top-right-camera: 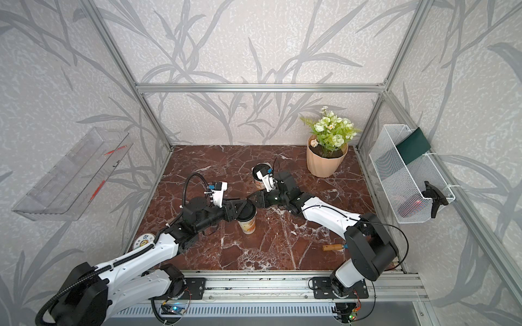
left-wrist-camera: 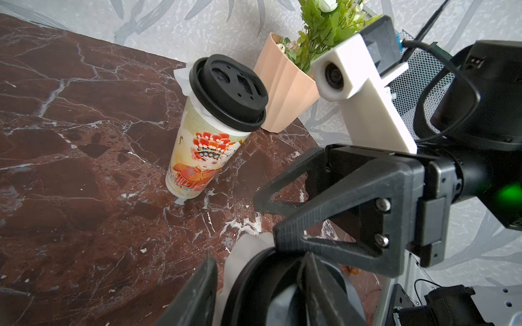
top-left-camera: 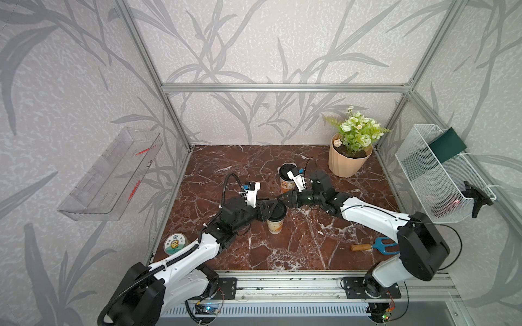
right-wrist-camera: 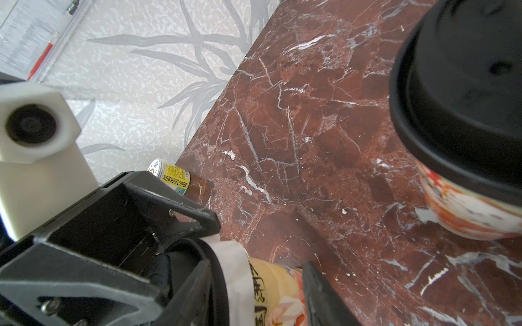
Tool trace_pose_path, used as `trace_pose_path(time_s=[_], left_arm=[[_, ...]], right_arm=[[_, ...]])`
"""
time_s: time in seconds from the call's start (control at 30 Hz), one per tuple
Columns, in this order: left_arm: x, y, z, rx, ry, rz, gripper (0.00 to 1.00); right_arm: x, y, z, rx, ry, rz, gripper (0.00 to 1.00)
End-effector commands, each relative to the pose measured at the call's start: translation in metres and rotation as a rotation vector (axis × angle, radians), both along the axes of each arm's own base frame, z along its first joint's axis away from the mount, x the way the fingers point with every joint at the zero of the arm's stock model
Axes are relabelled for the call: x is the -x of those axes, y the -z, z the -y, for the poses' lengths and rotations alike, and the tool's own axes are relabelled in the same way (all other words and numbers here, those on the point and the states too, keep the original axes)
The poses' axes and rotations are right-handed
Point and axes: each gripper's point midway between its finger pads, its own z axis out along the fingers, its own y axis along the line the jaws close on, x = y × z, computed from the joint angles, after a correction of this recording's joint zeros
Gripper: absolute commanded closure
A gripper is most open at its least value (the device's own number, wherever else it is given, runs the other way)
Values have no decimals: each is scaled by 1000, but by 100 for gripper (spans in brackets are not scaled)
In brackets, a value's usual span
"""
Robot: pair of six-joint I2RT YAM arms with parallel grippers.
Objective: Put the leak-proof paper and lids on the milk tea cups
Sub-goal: Secure the cup lid on the cup.
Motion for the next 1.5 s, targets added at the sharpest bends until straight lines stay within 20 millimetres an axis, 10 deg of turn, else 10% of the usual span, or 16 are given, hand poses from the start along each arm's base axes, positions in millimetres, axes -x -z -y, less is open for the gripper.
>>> trace_pose_path(time_s=[0.0,0.83,1.47], left_arm=[[37,112,-32,-275,-6,-300,50],[52,159,-38,-267,-32,-415,54],[57,166,-41,-326,-29,-438,54]], right_arm=[[13,37,7,74,-14,-66,48],[64,145,62,571,118,-125,51],[68,130,69,631,280,68,49]])
